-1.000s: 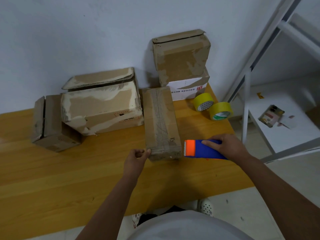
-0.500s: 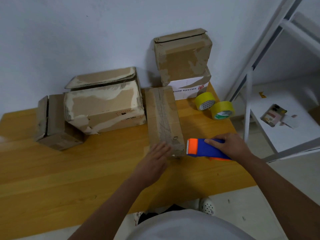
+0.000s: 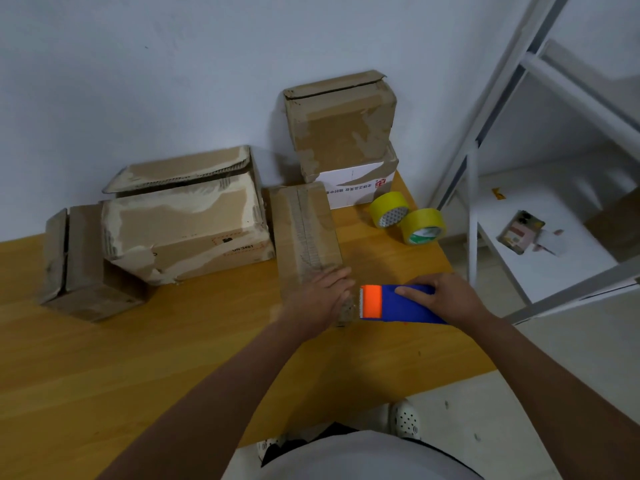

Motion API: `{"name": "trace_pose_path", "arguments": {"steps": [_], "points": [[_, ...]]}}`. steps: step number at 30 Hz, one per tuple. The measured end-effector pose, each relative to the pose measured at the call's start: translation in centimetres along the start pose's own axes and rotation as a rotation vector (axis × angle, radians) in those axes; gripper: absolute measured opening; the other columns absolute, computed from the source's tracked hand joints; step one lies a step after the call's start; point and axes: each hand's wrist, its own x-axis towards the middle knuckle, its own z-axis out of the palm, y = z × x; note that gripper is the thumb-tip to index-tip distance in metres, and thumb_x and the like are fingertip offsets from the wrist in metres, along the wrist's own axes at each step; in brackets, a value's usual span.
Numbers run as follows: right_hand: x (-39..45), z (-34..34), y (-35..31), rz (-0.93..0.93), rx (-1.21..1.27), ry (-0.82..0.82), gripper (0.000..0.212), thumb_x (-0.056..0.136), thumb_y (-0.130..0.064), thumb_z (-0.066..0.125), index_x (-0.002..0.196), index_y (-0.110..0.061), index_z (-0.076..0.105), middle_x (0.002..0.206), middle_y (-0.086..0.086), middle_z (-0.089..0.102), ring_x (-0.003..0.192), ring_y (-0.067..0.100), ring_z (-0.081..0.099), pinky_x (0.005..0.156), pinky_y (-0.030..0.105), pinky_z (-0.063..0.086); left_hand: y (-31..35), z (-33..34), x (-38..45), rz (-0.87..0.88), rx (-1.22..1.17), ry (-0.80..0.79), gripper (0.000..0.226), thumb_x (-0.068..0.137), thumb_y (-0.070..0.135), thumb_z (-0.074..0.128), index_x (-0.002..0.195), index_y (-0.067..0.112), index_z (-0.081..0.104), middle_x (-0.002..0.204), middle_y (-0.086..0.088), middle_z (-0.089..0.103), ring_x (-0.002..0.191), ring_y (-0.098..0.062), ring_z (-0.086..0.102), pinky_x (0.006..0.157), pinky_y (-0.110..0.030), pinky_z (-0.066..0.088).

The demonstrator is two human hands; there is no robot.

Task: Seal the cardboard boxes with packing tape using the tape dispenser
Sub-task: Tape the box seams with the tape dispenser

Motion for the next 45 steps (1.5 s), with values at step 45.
{"name": "trace_pose_path", "arguments": {"steps": [45], "points": [[1.8, 1.6, 4.1, 0.273, -0.428, 0.34, 0.045, 0.101, -0.048, 0.038, 0.132, -0.019, 0.054, 0.1, 0.013, 0.07, 0.091, 0.032, 0.065, 0.077, 0.039, 0.046, -1.5, 3.4, 0.3, 0.006, 0.065, 0.015, 0.06, 0.104, 0.048, 0.005, 0.157, 0.024, 0.017, 0.16, 0.014, -0.009, 0.148, -0.008, -0.022, 0.121, -0.038, -0.016]]}}
